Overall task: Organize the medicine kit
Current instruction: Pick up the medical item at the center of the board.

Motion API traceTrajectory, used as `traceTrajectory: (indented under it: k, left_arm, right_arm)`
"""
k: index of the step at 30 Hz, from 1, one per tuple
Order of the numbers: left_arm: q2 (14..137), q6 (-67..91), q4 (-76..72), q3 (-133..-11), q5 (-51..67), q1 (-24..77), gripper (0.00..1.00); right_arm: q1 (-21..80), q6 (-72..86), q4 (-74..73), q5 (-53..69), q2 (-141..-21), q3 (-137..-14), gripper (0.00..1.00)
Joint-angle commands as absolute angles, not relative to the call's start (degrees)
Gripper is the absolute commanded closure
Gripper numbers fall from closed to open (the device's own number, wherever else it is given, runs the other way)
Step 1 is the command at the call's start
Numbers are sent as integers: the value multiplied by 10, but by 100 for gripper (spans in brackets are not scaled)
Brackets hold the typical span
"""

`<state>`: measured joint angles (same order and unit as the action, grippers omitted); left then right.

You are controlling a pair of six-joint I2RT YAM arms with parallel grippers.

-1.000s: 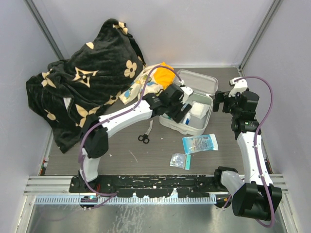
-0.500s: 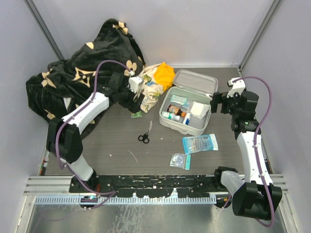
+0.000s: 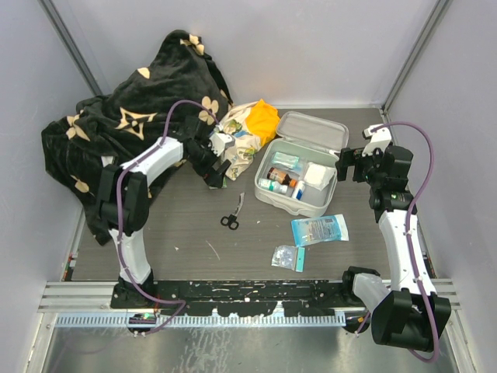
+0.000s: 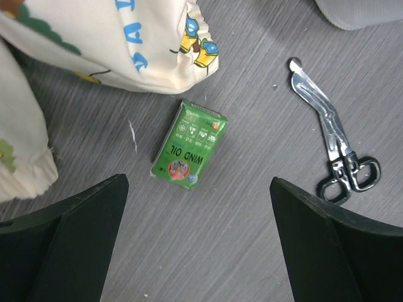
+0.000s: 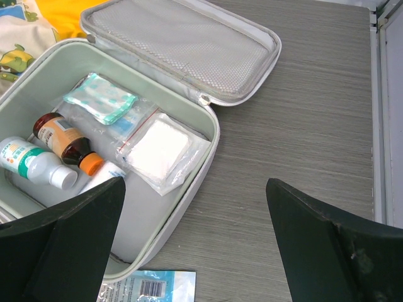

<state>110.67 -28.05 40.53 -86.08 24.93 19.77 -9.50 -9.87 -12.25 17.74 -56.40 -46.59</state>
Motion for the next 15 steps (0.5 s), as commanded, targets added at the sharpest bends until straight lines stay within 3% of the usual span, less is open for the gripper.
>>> traceTrajectory:
  k: [1, 11, 15]
  left_arm:
    - [1140, -337, 434, -914, 271, 196, 4]
    - [1206, -382, 446, -940, 264, 196, 10]
    - [1215, -403, 454, -942, 265, 197, 22]
  right_arm:
    - [-97, -103, -106, 189, -564, -466, 0]
    - [-97, -107, -109, 190, -565, -467, 0]
    - [-97, -108, -110, 191, -568, -468, 0]
